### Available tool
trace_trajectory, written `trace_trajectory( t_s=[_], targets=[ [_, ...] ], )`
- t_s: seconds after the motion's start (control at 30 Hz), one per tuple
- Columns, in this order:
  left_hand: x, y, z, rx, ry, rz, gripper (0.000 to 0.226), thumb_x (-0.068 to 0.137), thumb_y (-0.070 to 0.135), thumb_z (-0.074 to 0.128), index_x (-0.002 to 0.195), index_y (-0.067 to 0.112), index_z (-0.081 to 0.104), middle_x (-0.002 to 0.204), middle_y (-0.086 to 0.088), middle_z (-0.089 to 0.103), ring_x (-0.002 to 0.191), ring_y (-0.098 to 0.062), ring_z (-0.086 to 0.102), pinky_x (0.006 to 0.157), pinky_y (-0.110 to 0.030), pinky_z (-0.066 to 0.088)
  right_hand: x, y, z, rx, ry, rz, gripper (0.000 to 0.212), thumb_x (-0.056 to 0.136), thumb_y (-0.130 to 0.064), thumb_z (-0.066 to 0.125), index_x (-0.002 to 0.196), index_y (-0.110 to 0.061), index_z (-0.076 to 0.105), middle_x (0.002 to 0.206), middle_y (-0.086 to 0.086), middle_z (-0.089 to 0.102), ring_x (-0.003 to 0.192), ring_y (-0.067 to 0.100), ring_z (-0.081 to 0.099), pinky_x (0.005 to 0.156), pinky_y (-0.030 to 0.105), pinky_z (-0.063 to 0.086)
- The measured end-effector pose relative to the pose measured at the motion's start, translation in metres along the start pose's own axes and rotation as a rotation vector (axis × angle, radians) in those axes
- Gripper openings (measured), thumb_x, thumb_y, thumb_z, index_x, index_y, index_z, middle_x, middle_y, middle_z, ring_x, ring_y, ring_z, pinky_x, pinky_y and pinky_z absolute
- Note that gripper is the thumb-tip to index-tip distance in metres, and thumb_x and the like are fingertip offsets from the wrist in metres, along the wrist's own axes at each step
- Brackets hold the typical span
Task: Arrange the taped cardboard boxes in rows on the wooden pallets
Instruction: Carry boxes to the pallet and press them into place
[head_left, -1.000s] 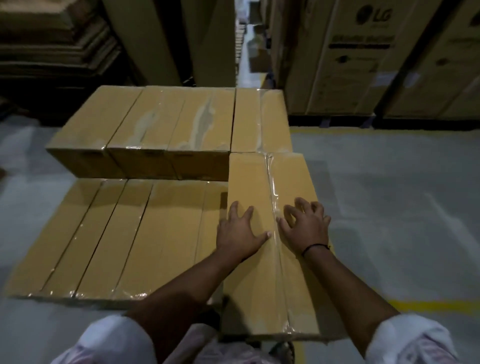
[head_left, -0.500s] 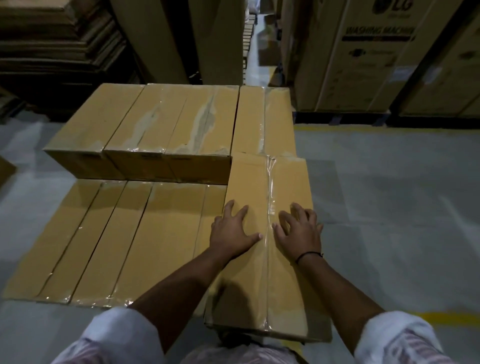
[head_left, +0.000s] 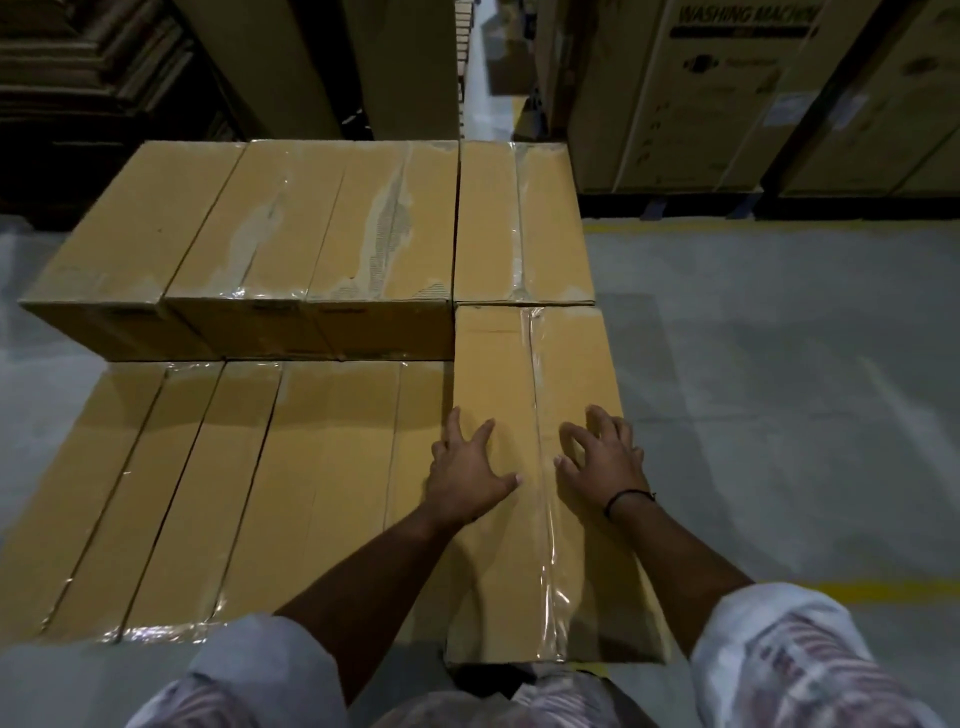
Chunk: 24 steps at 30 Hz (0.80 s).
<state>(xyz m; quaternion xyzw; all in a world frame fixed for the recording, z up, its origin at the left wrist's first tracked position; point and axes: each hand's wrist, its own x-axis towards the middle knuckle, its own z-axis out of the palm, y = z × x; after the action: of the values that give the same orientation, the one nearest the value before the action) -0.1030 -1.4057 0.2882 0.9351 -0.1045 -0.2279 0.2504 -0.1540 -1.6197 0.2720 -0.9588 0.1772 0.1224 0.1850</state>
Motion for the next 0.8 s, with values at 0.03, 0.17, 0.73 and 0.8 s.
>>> trace_trajectory(
  t_s=[0.03,0.17,0.73,0.8],
  targets=[
    [-0.001,-0.001,0.003,0.002,-0.008,-0.008,0.099,0.076,0.065,0.076,0.158,0.039,0.027,0.168,0.008,-0.011,0.15,-0.039,0.016,0.115,-0.057,0.038,0.0,0.003,0.002,-0.005,-0.026,0.0,0.048,0.094,-0.05,0.061,0.14,-0.04,0.051,0.165,-0.001,0.014,0.149,0.028,0.009,0.115,0.058,0.027],
    [-0.013,-0.009,0.015,0.031,-0.016,-0.023,0.094,0.08,0.059,0.077,0.158,0.041,0.026,0.168,0.008,-0.017,0.151,-0.036,0.013,0.117,-0.057,0.036,-0.007,0.007,0.005,-0.028,-0.043,-0.02,0.053,0.095,-0.05,0.059,0.145,-0.039,0.045,0.167,-0.001,0.01,0.151,0.029,0.004,0.118,0.057,0.023],
    [-0.171,-0.029,0.077,0.091,-0.072,-0.121,0.099,0.085,0.064,0.07,0.162,0.042,0.012,0.17,-0.016,-0.001,0.145,-0.043,0.036,0.113,-0.045,0.041,-0.158,0.08,0.027,-0.111,-0.17,-0.307,0.072,0.093,-0.06,0.055,0.155,-0.032,0.033,0.169,0.003,-0.003,0.154,0.03,-0.006,0.121,0.049,0.025],
    [-0.182,-0.027,0.081,0.09,-0.049,-0.136,0.097,0.087,0.061,0.071,0.162,0.038,0.015,0.169,-0.019,0.005,0.144,-0.042,0.038,0.112,-0.043,0.041,-0.173,0.092,0.03,-0.073,-0.171,-0.332,0.074,0.092,-0.06,0.059,0.155,-0.03,0.035,0.169,0.005,-0.006,0.154,0.03,-0.009,0.122,0.048,0.023]
  ],
)
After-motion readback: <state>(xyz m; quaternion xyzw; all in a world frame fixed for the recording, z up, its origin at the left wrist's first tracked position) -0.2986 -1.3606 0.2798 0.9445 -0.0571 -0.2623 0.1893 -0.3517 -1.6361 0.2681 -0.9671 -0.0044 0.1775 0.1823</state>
